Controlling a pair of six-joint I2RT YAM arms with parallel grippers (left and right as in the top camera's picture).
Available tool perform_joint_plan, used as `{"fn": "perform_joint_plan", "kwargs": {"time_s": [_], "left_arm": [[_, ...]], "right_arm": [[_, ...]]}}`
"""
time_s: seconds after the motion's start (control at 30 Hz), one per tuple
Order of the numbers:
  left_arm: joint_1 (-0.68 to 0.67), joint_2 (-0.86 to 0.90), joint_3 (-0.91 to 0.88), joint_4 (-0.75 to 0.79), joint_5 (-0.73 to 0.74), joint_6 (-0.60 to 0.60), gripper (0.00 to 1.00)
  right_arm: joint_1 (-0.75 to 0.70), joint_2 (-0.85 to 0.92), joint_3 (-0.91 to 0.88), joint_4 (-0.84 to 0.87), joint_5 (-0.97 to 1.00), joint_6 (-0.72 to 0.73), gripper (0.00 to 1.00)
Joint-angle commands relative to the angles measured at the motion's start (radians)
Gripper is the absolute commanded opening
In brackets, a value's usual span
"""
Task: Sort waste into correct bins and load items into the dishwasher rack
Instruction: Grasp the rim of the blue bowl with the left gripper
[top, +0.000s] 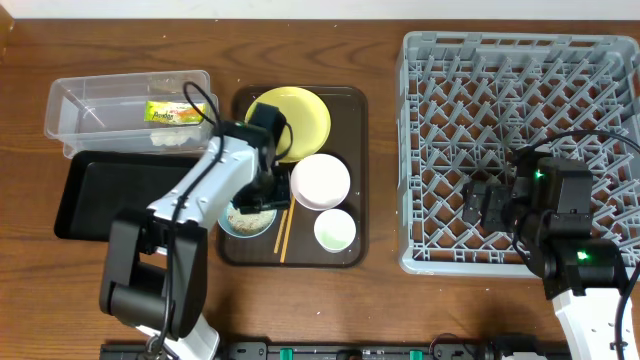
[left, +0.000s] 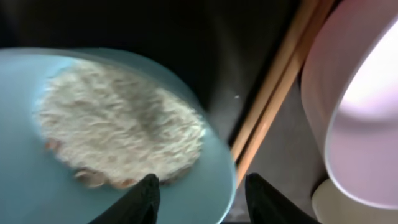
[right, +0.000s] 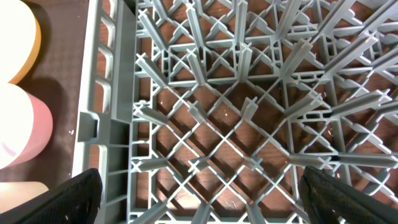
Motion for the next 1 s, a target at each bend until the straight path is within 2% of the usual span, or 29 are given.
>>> {"fn": "perform_joint_plan", "kwargs": {"time_s": [0.0,0.17,0.37,0.4,0.47,0.7,0.97], "left_arm": [[-0.03,-0.013,-0.031,0.016,-0.005,0.006,0.44],[-0.061,-0.013,-0.053,0.035,-0.006,0.006,0.23],[-0.068,-0.013,-0.055,0.034,-0.006,0.006,0.19],[-0.068,-0.013,-0.055,0.034,-0.006,0.006,0.13],[-0.068,-0.013,-0.055,0.034,-0.008,0.006,0.08],[-0.066,-0.048,-0.021,0.026,-0.063,0.006,0.06],[-0.054,-0.192,0.018,0.006,-0.063,0.011,0.06]], "right_arm": [[0.013,-0.008,0.024,-0.003,-0.008,0.01,0.99],[0.013,-0.008,0.024,-0.004,-0.008,0.01,0.99],[0.013,-0.008,0.024,-0.004,-0.008,0.01,0.99],[0.013,-0.008,0.024,-0.004,-0.008,0.01,0.99],[0.013,-0.008,0.024,-0.007,-0.008,0.01,0.99],[0.013,-0.008,0.024,-0.023,-0.008,0.01,0.99],[0.013,-0.008,0.024,-0.022,-0.008,0.01,0.99]]}}
